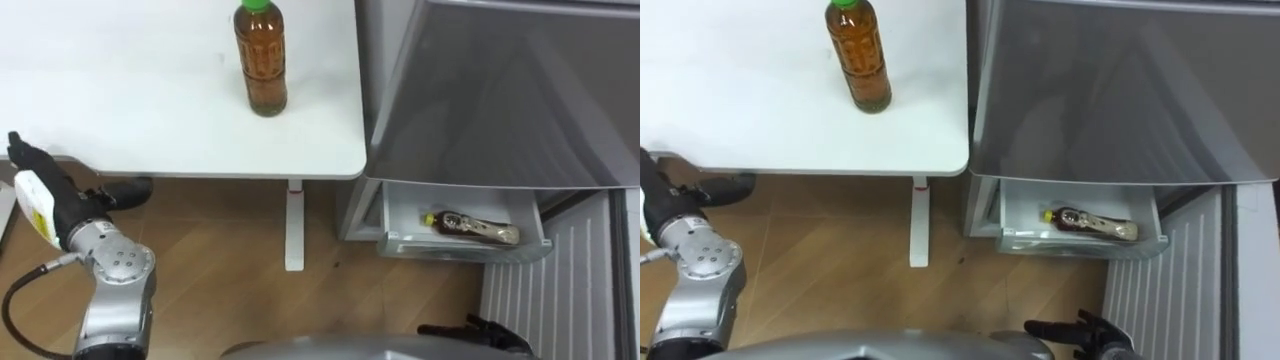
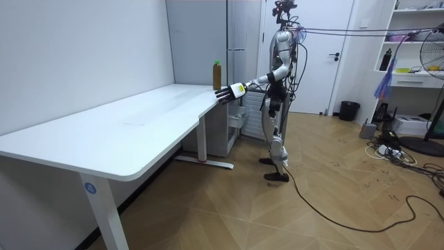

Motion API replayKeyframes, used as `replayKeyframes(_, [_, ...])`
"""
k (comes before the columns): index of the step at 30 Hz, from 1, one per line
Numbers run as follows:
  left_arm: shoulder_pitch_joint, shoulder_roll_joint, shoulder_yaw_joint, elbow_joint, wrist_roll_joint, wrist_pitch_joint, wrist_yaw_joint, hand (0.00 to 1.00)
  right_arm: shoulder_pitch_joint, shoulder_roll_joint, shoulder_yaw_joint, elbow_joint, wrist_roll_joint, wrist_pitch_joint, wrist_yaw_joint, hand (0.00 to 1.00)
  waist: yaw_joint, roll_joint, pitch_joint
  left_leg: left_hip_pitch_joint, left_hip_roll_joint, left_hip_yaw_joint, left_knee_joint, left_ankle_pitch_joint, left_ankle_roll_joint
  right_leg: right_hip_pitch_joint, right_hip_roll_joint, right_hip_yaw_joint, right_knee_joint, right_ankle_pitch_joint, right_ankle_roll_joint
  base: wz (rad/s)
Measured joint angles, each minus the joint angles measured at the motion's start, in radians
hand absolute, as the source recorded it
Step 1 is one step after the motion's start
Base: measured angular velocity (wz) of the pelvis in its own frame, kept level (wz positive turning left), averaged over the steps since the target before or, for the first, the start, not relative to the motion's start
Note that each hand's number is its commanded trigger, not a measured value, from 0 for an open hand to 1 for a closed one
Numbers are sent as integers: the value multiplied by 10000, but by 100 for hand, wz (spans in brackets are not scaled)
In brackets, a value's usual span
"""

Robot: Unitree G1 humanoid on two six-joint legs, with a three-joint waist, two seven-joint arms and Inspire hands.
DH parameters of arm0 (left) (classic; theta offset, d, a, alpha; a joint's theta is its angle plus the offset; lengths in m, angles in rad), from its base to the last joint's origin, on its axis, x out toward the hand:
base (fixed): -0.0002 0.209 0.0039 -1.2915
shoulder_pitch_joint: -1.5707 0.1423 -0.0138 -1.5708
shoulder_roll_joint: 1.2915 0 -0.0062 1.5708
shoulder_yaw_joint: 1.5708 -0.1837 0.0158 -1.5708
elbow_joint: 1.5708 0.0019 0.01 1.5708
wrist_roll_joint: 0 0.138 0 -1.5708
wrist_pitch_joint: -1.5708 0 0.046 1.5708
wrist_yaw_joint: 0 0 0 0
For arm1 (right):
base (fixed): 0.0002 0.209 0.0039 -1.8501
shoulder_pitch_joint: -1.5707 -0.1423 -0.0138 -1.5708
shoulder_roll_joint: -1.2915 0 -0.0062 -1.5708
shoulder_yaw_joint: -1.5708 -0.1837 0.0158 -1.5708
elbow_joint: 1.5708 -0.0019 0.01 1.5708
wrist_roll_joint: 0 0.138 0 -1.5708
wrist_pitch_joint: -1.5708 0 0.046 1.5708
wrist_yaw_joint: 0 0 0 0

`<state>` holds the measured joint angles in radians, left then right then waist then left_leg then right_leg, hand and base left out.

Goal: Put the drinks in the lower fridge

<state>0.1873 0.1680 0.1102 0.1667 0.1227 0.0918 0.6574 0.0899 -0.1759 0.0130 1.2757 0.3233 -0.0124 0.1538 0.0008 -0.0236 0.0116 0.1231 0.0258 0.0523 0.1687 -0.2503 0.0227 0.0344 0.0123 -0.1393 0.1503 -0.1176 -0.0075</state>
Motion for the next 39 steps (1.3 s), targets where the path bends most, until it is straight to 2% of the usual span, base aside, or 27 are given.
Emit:
replayKeyframes(2, [23,58,-127,-299,4,236,0,0,-71,4,49,131,12,-113,-8,0,-1,-14,23,-88,-3,-34,15,0,0,-57,-3,-4,-9,9,3,6])
replayKeyframes(7, [215,145,-244,-568,2,262,-96,0,-116,7,53,186,45,-181,-26,0,-31,-6,32,-131,-16,-140,35,2,3,-69,-21,-27,-19,12,2,2])
replayKeyframes(12, [366,358,-515,-903,3,262,-270,0,-131,36,60,242,230,-192,-43,0,-136,-27,37,-271,-58,-312,186,4,7,-32,-76,-131,-113,47,30,12])
replayKeyframes(14, [594,480,-596,-1428,5,262,-320,0,-151,63,60,356,342,-200,-41,0,-232,-15,45,-261,-57,-349,203,4,7,20,-77,-165,-151,63,29,7])
replayKeyframes(16, [600,485,-613,-1694,-11,261,-330,0,-219,64,59,490,435,-200,-60,0,-232,-1,54,-272,-58,-400,204,6,9,16,-75,-168,-152,78,24,2])
replayKeyframes(18, [584,460,-636,-2477,-82,82,-319,0,-229,64,102,501,494,-196,-85,0,-252,-26,36,-258,-53,-404,184,8,7,31,-61,-165,-148,87,11,-2])
replayKeyframes(20, [269,465,-855,-3310,-114,-797,-307,0,-228,47,244,515,607,-181,-148,0,-296,34,6,-185,-54,-372,91,10,3,134,-54,-154,-151,88,10,-6])
replayKeyframes(21, [169,464,-916,-3378,-114,-1004,-321,0,-217,44,244,513,633,-174,-176,0,-296,31,-8,-103,-54,-342,52,10,4,177,-49,-150,-152,88,10,-14])
replayKeyframes(22, [98,459,-1008,-3405,-114,-1263,-366,0,-183,28,244,514,651,-157,-240,0,-309,127,-60,-9,-46,-261,-25,10,5,193,-29,-113,-157,87,12,-19])
replayKeyframes(23, [85,444,-1083,-3387,-108,-1300,-449,0,-169,11,235,512,666,-153,-297,0,-366,143,-99,59,-43,-220,-21,10,5,225,-19,-77,-154,85,14,-19])
replayKeyframes(27, [229,289,-1151,-2863,-134,-1271,-921,0,-158,7,214,498,779,-112,-333,0,-388,200,-125,101,-31,-202,-15,11,5,228,17,11,-153,72,11,-7])
replayKeyframes(32, [820,77,-1123,-2527,-231,-1125,-1484,0,-124,10,247,526,895,64,-224,0,-65,56,-138,93,-20,-215,-22,10,3,195,29,9,-158,57,6,0])
replayKeyframes(39, [920,47,-1104,-2576,-229,-1124,-1805,0,-117,-52,359,632,952,163,39,0,224,49,-126,77,-18,-262,-36,6,0,208,32,-1,-146,57,5,1])
